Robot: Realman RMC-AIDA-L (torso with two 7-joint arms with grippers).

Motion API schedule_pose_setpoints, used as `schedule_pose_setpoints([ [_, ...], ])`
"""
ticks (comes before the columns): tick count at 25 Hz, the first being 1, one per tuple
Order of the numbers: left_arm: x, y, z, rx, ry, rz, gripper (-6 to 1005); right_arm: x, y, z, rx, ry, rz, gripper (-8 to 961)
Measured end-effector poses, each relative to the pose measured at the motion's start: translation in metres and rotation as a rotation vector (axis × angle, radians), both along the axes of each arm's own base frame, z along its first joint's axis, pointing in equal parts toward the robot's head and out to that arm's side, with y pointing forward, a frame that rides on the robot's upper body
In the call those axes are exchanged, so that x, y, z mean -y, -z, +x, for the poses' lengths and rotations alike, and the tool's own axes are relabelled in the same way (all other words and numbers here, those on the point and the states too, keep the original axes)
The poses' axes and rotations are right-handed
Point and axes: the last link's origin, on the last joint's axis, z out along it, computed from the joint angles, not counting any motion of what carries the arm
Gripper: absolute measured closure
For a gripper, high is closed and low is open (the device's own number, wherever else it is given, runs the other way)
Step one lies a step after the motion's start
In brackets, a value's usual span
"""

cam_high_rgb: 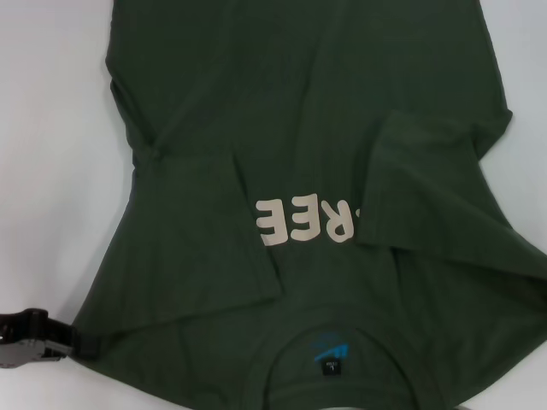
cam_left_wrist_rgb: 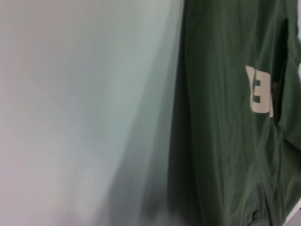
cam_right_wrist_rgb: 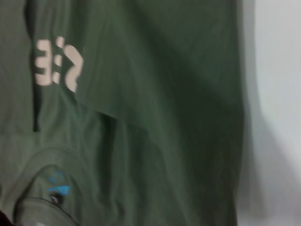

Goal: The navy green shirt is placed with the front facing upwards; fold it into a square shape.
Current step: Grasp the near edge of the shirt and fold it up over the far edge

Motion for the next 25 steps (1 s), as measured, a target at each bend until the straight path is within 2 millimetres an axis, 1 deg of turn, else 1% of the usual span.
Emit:
schedule_pose_setpoints([
  [6,0.005,-0.002,-0.005,-0.018,-0.012,-0.012,962,0.003,-0.003,0.003,0.032,0.006,-0.015,910],
  [13,0.005,-0.004,0.000,-0.003,0.011,-0.021,961,-0.001,-0.002,-0.006,0.007,-0.021,-0.031,909],
  [20,0.010,-0.008,-0.005,-0.009,-0.004,-0.005,960,0.002,-0.006,-0.006,0.001,-0.021,-0.028,910],
  [23,0.007,-0.009,-0.002,-0.001,0.009,-0.002,960,-0.001,-0.006,-0.008,-0.006,-0.029,-0.022,910],
  [25,0.001,-0.009,0.004,0.019,0.034,0.007,960,-0.006,-0.008,-0.013,-0.022,-0.046,-0.007,910],
])
